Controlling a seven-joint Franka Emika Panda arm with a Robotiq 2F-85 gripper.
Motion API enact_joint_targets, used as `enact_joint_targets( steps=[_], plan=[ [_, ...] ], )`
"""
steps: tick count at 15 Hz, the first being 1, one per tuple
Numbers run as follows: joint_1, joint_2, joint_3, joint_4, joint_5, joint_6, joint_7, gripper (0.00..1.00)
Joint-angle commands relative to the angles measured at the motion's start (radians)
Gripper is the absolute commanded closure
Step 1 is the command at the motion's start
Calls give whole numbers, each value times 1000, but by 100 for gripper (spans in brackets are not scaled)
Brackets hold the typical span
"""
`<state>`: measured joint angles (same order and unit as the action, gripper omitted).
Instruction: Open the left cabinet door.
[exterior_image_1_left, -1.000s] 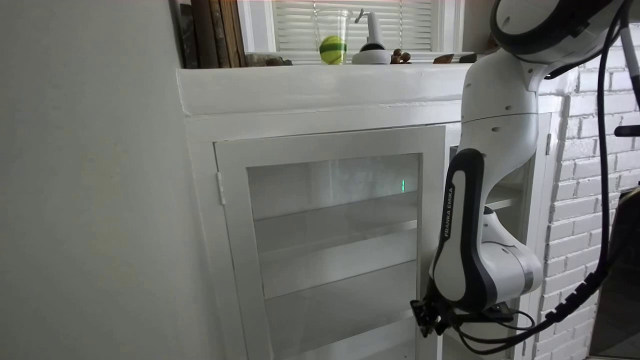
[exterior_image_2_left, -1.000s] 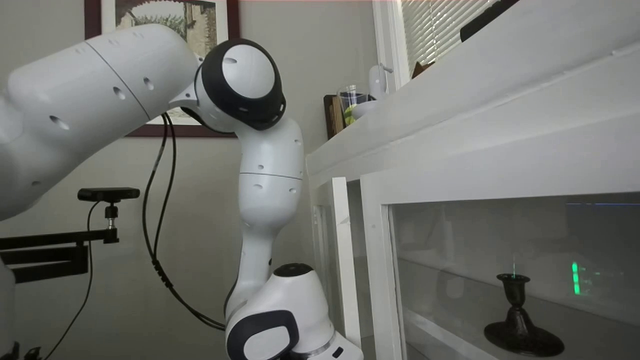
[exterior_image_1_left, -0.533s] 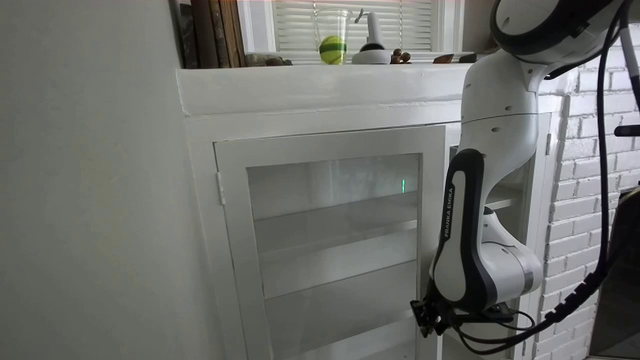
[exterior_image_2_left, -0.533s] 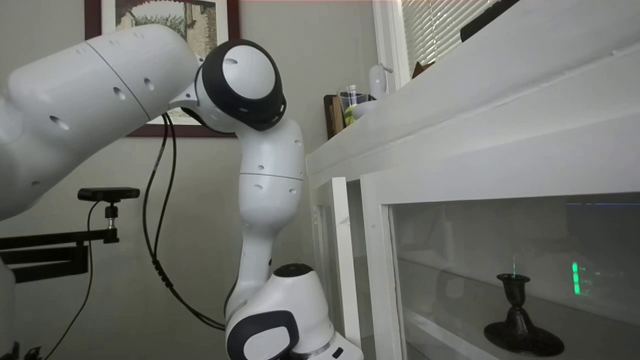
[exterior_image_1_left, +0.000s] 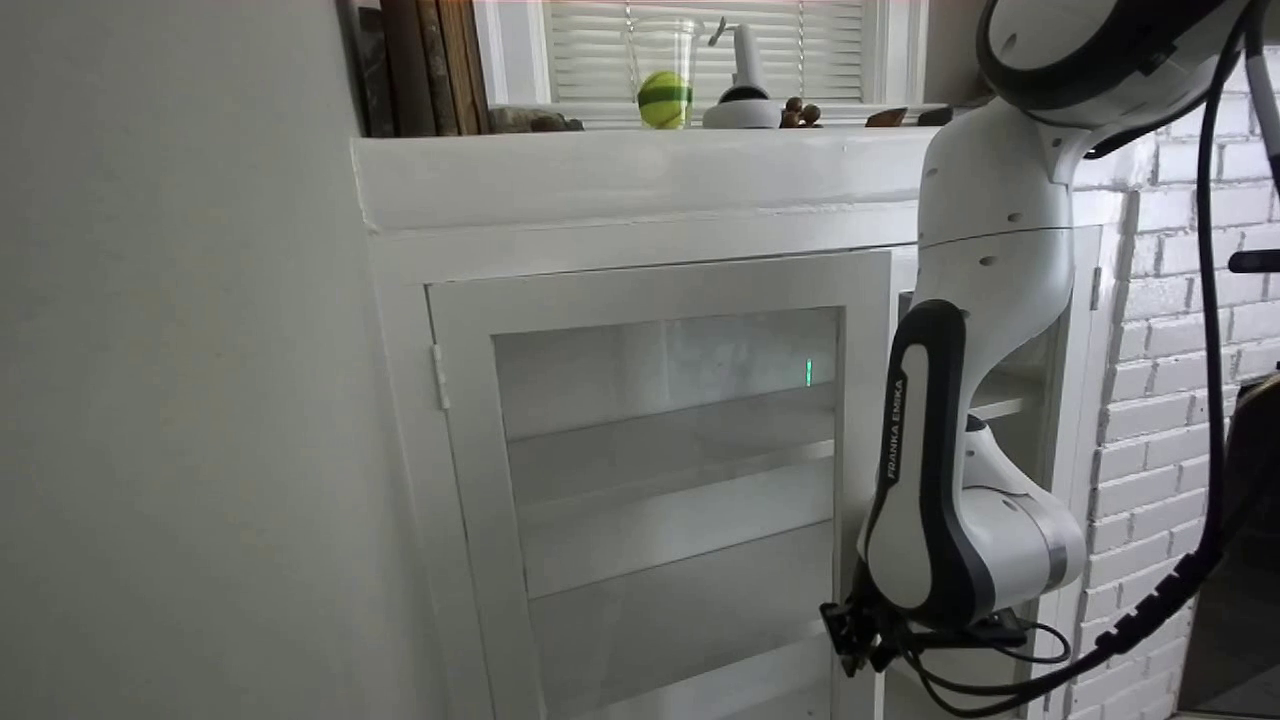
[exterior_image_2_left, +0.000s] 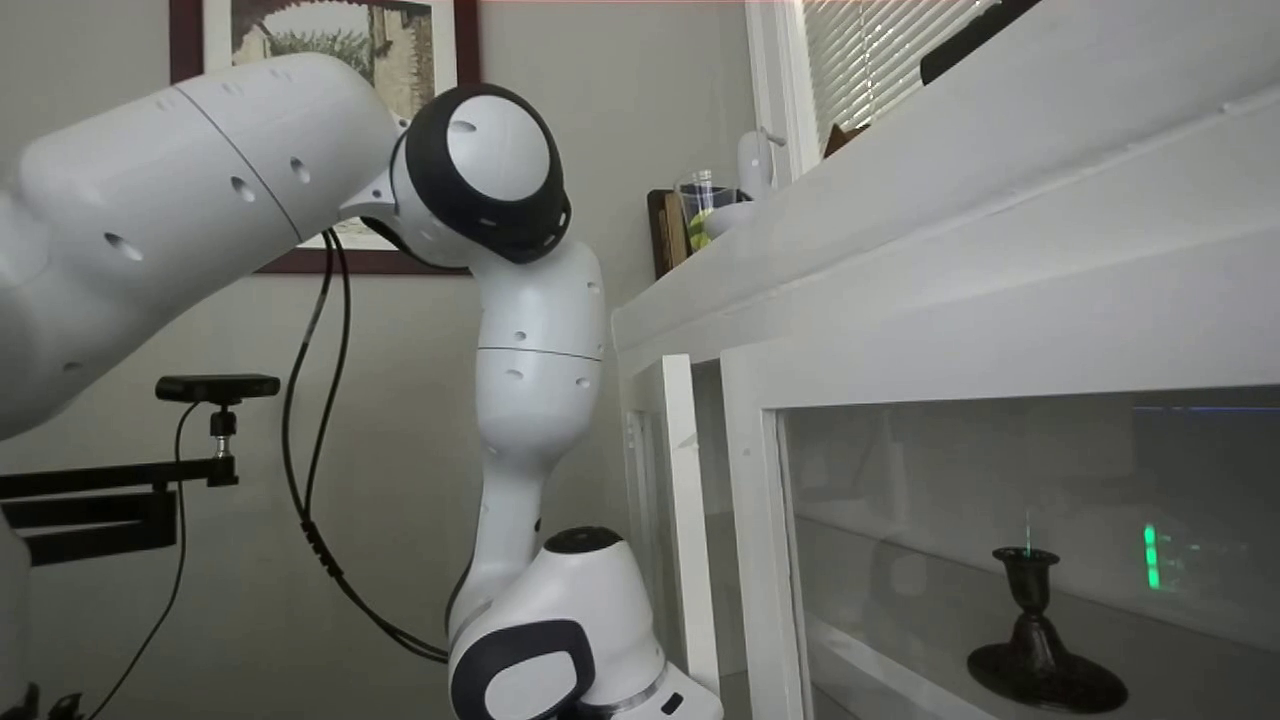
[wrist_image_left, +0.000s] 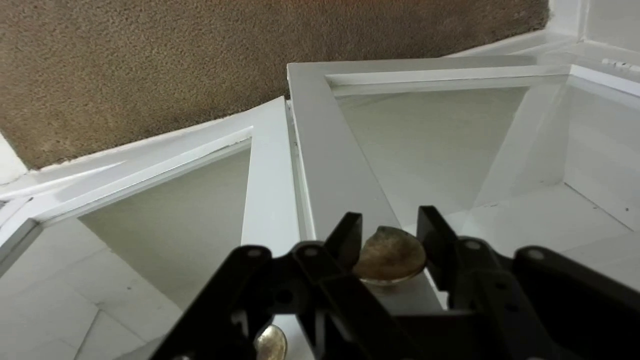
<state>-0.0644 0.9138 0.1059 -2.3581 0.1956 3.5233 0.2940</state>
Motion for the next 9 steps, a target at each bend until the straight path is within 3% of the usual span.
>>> enact_joint_targets(
  steps=[1,6,7,8,9],
  plan=[
    [79,22,31,18,35,54,15,90],
    [121,34,58,-17,96,179,54,90],
    [87,34,101,-19,120,175,112,90],
    [104,42,104,-23,139,202,127,90],
    [115,48,115,-27,161,232,149,68]
  ],
)
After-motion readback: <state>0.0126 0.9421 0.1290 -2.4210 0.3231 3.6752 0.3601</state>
